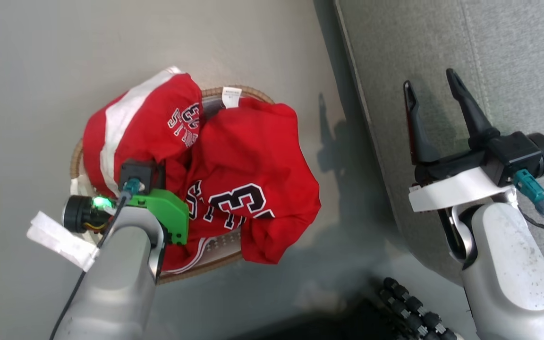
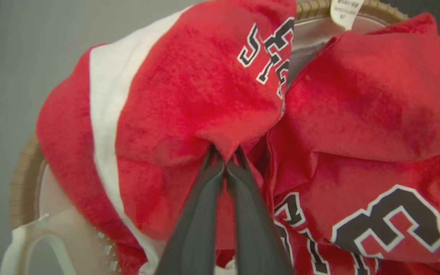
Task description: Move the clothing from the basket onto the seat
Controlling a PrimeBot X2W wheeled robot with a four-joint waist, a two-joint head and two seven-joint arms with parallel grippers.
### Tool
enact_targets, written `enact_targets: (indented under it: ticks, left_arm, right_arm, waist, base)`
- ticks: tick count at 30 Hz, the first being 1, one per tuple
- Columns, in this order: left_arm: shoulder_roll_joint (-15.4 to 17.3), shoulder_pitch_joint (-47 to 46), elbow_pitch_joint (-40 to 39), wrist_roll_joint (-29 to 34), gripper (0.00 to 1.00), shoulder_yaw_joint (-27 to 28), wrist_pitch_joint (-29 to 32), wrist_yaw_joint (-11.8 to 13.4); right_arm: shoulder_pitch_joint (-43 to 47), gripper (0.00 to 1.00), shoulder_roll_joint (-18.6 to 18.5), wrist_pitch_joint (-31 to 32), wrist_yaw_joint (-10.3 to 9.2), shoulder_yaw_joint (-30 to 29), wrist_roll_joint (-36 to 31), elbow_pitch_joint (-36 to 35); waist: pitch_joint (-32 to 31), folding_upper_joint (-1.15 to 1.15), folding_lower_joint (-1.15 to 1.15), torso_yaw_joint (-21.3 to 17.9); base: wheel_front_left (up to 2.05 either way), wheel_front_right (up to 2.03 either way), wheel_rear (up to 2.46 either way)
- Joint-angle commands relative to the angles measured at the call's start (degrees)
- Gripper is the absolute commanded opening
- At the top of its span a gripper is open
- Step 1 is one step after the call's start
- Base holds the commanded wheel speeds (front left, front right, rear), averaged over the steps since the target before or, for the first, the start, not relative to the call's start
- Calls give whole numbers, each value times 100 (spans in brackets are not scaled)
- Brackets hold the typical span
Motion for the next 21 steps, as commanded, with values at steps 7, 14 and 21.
enact_targets:
  ticks: [7,14,21]
  left_arm:
    - [16,668,-760,19,0,58,-4,-74]
    - [-8,1196,-1722,210,0,3,-5,-151]
    - [-9,1448,-2544,359,0,-48,-5,-317]
  right_arm:
    - [395,100,-19,-12,-4,-81,-235,133]
    - [815,100,-19,-12,-4,-196,-447,264]
    - [1291,100,-19,-12,-4,-253,-604,375]
  waist:
    - [-1134,0,-1,358]
    - [-2047,0,-1,596]
    - [-2961,0,-1,716]
  base:
    - [0,0,0]
    - [0,0,0]
    - [0,0,0]
